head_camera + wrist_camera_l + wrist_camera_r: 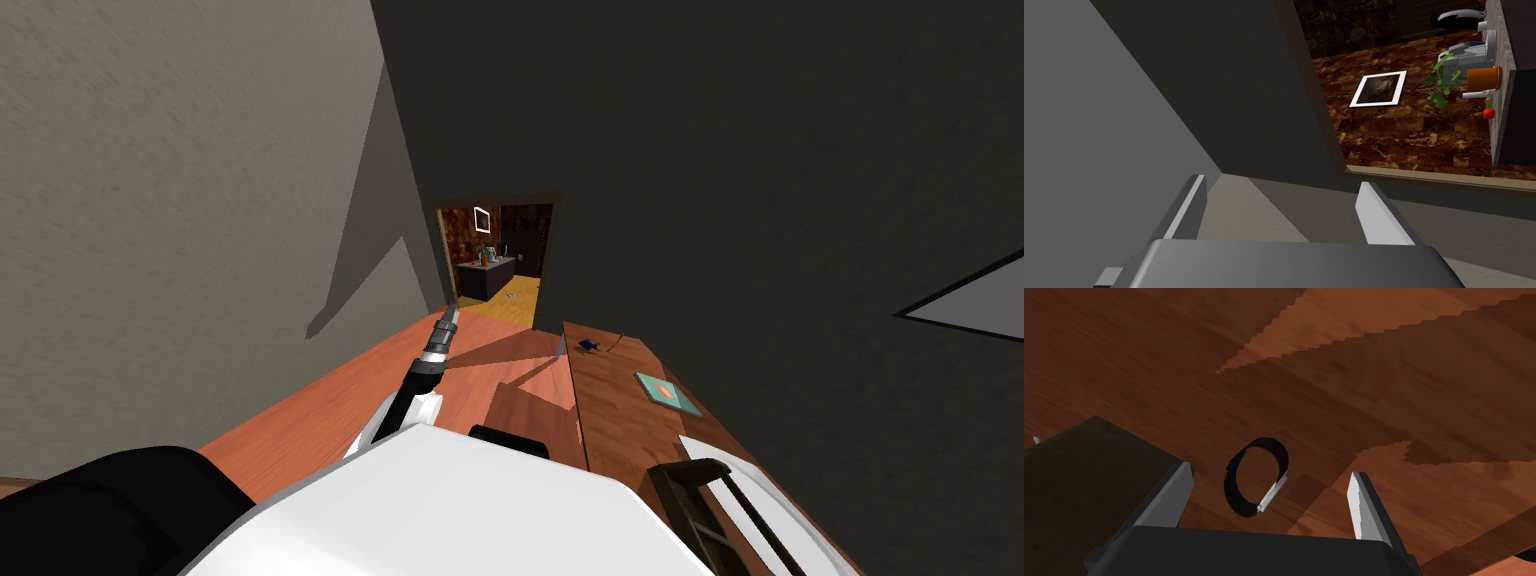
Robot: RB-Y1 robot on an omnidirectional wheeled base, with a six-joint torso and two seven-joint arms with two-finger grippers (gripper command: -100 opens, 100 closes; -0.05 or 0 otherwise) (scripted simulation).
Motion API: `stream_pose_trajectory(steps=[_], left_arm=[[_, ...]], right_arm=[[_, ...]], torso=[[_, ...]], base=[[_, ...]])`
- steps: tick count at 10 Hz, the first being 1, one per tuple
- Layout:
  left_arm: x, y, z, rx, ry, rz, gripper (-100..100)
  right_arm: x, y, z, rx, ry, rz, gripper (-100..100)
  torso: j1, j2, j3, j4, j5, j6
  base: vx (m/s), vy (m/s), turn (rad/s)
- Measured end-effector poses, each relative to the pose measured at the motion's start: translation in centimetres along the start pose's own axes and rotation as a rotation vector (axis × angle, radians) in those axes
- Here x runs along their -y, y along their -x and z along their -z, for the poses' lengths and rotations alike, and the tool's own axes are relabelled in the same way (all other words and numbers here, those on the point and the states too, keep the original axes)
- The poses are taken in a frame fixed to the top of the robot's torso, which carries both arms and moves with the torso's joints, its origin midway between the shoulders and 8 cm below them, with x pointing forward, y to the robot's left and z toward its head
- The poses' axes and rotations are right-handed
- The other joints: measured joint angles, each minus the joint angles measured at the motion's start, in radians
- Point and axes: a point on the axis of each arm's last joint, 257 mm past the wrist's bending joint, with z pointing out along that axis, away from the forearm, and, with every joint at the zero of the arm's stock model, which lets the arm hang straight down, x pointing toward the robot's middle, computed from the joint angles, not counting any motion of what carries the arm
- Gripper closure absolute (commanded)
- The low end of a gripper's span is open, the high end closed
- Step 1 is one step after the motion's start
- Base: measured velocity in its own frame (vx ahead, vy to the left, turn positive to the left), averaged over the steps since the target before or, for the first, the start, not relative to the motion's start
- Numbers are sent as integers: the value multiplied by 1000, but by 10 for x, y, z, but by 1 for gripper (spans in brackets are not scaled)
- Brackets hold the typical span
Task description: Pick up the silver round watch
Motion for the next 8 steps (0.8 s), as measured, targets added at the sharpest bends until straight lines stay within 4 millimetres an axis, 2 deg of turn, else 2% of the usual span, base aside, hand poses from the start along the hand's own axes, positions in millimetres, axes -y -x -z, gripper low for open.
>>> stream_pose_trajectory(steps=[4, 5, 6, 8], left_arm=[[0, 0, 0, 0, 0, 0, 0], [0, 0, 0, 0, 0, 0, 0], [0, 0, 0, 0, 0, 0, 0], [0, 0, 0, 0, 0, 0, 0]], right_arm=[[-25, 17, -13, 1, -1, -19, -100], [-33, 22, -16, 2, 0, -24, -100], [-33, 22, -16, 1, -1, -24, 100], [-35, 22, -16, 2, 2, -24, 100]], torso=[[-5, 4, 2, 1, -1, 0], [-5, 4, 3, 1, -1, 0], [-1, 2, 1, 1, 0, 0], [-3, 1, 1, 1, -2, 0]], base=[[-56, -87, 52], [-8, 6, 16], [0, 0, 0], [-1, 5, -2]])
